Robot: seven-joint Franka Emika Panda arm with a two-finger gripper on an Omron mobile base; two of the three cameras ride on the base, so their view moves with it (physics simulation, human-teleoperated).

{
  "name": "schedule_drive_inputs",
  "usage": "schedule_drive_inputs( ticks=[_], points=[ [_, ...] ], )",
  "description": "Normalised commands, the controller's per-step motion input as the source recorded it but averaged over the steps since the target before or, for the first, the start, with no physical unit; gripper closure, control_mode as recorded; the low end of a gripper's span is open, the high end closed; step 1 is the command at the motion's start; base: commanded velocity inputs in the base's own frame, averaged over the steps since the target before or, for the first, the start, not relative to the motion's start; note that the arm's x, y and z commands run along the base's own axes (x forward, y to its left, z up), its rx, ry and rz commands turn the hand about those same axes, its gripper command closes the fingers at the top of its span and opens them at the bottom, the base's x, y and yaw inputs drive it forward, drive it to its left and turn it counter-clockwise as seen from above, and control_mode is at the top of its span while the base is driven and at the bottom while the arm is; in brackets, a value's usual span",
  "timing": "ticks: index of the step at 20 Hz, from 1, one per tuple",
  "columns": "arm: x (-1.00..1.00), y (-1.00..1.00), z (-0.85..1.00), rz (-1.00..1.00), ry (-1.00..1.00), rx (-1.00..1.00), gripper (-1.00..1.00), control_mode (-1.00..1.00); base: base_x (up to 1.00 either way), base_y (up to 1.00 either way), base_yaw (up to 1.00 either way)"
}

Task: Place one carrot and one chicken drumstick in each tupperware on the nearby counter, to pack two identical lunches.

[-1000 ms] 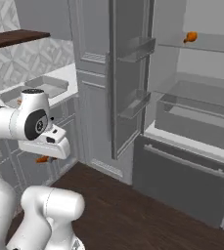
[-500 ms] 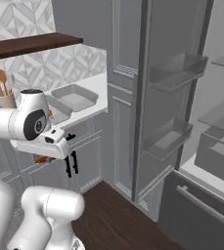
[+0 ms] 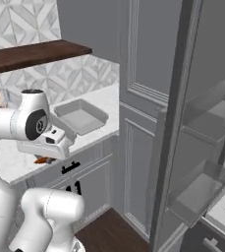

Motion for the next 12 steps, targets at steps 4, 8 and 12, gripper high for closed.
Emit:
schedule_drive_inputs(
  ticks=[4,8,12],
  points=[
    [0.00,0.00,0.00,0.00,0.00,0.00,1.00,1.00,0.99,0.10,0.01],
    [0.00,0.00,0.00,0.00,0.00,0.00,1.00,1.00,0.72,-0.13,0.02],
    [0.00,0.00,0.00,0.00,0.00,0.00,1.00,1.00,0.33,-0.02,0.02]
  ],
)
